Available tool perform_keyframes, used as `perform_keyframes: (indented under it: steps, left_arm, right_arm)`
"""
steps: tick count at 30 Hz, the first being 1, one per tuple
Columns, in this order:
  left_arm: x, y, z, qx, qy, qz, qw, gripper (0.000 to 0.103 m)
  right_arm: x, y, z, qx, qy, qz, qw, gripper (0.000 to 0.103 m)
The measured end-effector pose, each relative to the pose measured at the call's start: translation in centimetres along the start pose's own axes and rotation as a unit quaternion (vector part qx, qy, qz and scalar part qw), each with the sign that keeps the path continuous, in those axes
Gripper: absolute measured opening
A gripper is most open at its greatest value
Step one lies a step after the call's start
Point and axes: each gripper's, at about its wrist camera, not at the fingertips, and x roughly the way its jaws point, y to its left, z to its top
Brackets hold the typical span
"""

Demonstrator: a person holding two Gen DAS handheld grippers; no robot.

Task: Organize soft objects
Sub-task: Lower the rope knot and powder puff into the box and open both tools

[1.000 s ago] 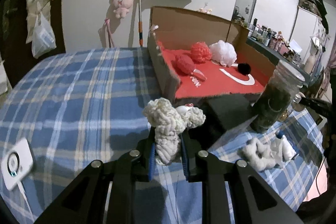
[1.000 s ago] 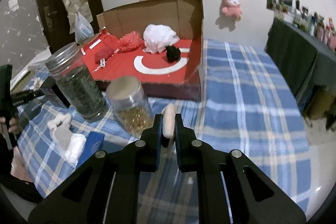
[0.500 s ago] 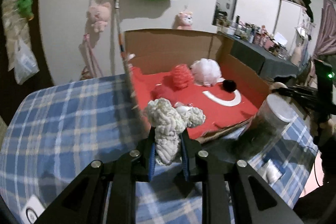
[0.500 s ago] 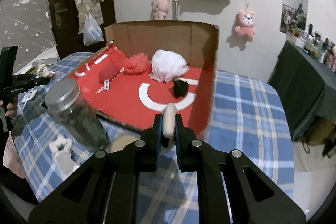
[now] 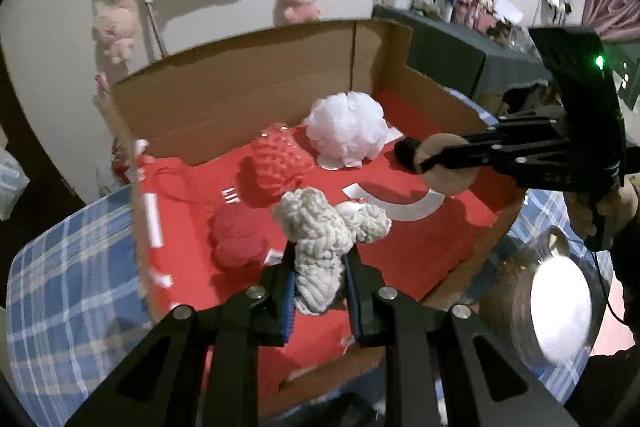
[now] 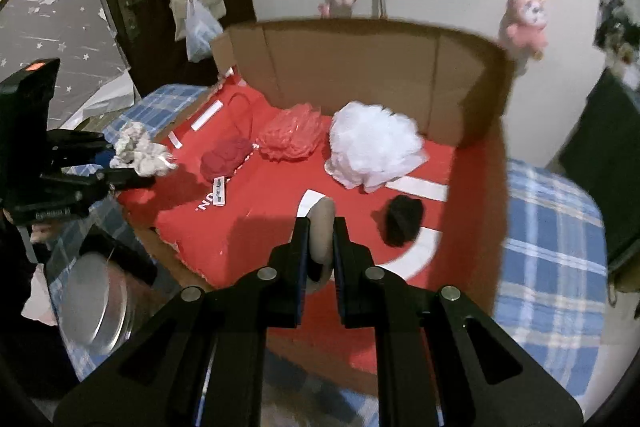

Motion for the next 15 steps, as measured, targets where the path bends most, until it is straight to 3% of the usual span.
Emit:
perform_keyframes:
  steps: [11, 15]
  left_arm:
    - [6.8, -1.0, 3.4, 0.027, 0.081, 0.002, 0.9964, 0.022]
    - [8.4, -0.8, 3.9, 0.025, 0.100, 0.006, 0.9946, 0.022]
  right_arm:
    - [6.5, -1.8, 3.7, 0.041, 0.101, 0.039, 0.993, 0.011]
    - [8.5, -2.3, 4.1, 0.050, 0.130, 0.034, 0.990, 0.011]
